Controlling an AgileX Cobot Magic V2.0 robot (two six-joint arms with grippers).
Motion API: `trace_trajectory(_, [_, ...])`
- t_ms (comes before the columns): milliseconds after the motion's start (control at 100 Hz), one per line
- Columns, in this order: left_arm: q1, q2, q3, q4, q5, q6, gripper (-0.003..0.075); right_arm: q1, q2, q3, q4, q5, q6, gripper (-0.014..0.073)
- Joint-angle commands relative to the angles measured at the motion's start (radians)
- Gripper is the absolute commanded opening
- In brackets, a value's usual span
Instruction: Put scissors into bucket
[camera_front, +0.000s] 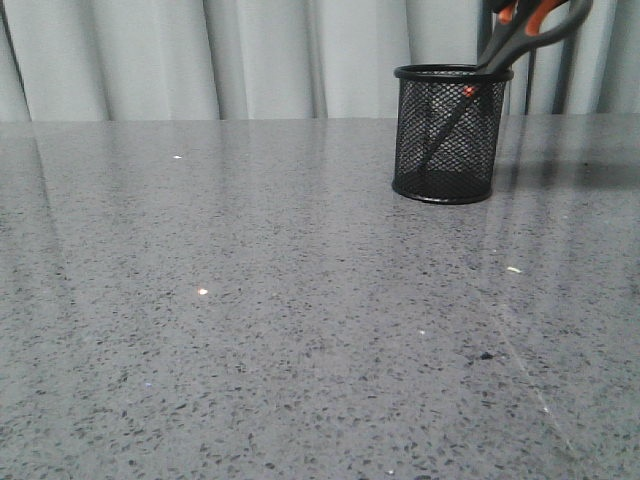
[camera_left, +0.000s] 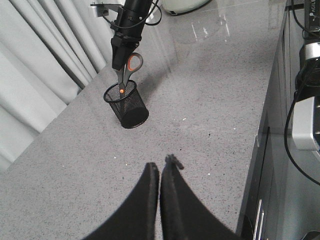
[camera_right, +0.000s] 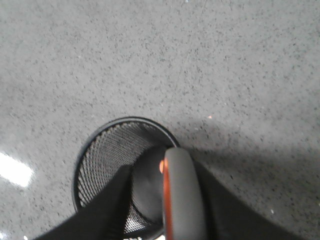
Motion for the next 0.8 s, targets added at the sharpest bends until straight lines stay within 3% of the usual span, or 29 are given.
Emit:
trace_trajectory(0, [-0.004,0.016,-0.016,-0.012,-0.08,-0.012,-0.002,-0.004,-0.041,-0.035,0.063,-0.076,-0.004,0.0395])
trace_trajectory(160, [-0.004,0.016,-0.016,0.001,-0.102,-0.021,-0.002,-0.004,-0.046,-0.068,0.069,-0.137,-0.004,0.0415])
trace_trajectory(330, [0.014,-0.018,0.013,0.168,-0.33,-0.182,-0.002,-0.004,-0.052,-0.206,0.037,-0.132,-0.004,0.0404])
trace_trajectory(430, [0.033,-0.055,0.066,0.267,-0.413,-0.275,-0.002,-0.004,-0.078,-0.266,0.034,-0.099,-0.004,0.0279])
trace_trajectory(550, [0.066,-0.108,0.165,0.311,-0.419,-0.3,-0.002,-0.004,-0.144,-0.263,0.034,-0.041,-0.008,-0.0073])
trace_trajectory(690, [0.13,-0.21,0.358,0.359,-0.529,-0.494,-0.002,0.022,-0.264,-0.152,0.032,0.004,-0.079,-0.0045])
trace_trajectory(790, [0.188,-0.291,0.506,0.35,-0.589,-0.504,-0.002,0.076,-0.406,0.029,0.01,-0.053,-0.155,-0.0045])
